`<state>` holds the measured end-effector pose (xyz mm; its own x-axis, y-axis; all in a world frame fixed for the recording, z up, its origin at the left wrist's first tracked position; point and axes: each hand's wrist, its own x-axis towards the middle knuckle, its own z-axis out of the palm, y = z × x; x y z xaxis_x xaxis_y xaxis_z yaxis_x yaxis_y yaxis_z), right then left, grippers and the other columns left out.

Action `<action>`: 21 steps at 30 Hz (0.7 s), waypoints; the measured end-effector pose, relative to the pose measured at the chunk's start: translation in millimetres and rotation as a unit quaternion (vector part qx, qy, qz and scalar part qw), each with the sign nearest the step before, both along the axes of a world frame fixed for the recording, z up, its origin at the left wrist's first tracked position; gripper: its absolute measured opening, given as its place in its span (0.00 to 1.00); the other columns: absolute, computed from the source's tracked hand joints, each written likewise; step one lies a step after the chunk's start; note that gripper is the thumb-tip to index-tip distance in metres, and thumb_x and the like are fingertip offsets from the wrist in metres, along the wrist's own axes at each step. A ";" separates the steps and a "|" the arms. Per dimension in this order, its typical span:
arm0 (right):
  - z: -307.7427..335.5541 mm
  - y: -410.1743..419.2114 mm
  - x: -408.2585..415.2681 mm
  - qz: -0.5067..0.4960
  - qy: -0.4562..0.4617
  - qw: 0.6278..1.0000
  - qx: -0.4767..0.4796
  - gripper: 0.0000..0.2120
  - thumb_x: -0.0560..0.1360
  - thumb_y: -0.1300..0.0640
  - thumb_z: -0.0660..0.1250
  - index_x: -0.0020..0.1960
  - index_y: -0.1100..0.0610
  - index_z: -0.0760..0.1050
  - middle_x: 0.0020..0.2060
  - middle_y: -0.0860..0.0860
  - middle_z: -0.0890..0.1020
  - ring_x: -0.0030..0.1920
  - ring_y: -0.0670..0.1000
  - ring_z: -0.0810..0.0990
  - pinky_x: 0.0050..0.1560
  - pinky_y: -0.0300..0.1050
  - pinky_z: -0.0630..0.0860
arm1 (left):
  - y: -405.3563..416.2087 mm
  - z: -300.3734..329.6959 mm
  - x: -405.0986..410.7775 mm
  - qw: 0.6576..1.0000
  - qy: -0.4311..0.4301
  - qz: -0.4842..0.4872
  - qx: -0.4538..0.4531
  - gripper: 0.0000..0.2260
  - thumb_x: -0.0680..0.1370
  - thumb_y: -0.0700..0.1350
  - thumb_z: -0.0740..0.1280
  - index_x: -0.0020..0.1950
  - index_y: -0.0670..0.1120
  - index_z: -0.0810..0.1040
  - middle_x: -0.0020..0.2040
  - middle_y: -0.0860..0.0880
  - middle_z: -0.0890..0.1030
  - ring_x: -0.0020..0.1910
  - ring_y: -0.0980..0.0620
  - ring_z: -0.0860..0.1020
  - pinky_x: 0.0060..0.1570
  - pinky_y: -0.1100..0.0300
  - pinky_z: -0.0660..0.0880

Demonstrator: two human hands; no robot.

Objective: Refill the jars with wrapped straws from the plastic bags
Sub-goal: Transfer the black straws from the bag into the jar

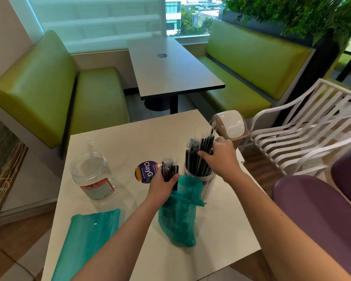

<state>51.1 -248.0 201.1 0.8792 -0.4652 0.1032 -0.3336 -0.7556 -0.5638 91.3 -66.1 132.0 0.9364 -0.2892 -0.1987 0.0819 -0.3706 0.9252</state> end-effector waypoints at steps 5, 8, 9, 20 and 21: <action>-14.0 4.2 -7.6 -0.052 0.018 0.992 -0.112 0.28 0.71 0.37 0.69 0.62 0.56 0.75 0.62 0.52 0.68 0.63 0.54 0.63 0.65 0.50 0.62 | 0.8 -0.2 1.4 1.000 0.002 0.004 0.003 0.13 0.78 0.47 0.69 0.61 0.49 0.73 0.53 0.53 0.78 0.53 0.53 0.75 0.52 0.60 0.68; -8.2 4.5 -2.5 -0.069 -0.024 0.992 -0.107 0.34 0.68 0.36 0.72 0.66 0.54 0.70 0.64 0.53 0.67 0.65 0.55 0.63 0.66 0.50 0.62 | 0.9 -0.4 2.8 1.000 -0.002 0.003 0.003 0.13 0.78 0.47 0.69 0.61 0.49 0.74 0.53 0.52 0.79 0.54 0.53 0.76 0.53 0.60 0.69; -4.9 4.0 -0.4 -0.065 -0.062 0.992 -0.091 0.34 0.67 0.37 0.73 0.67 0.53 0.68 0.64 0.53 0.68 0.65 0.54 0.63 0.66 0.49 0.62 | 0.7 -0.4 3.0 1.000 -0.003 0.004 0.003 0.13 0.78 0.47 0.69 0.61 0.49 0.74 0.53 0.52 0.79 0.54 0.53 0.76 0.52 0.60 0.69; -22.5 8.1 11.7 0.107 -0.057 0.977 -0.177 0.20 0.84 0.47 0.47 0.72 0.49 0.68 0.72 0.47 0.69 0.75 0.48 0.61 0.77 0.51 0.45 | 0.0 -2.4 4.8 1.000 -0.006 0.007 0.016 0.15 0.78 0.48 0.70 0.63 0.47 0.74 0.54 0.51 0.79 0.54 0.52 0.76 0.53 0.60 0.69; -28.2 8.9 9.3 0.105 -0.043 0.975 -0.192 0.23 0.84 0.46 0.44 0.74 0.49 0.65 0.73 0.47 0.67 0.76 0.48 0.58 0.77 0.51 0.40 | 0.2 -2.7 5.4 1.000 -0.008 0.010 0.016 0.15 0.78 0.48 0.70 0.63 0.47 0.74 0.54 0.51 0.80 0.55 0.51 0.77 0.53 0.60 0.70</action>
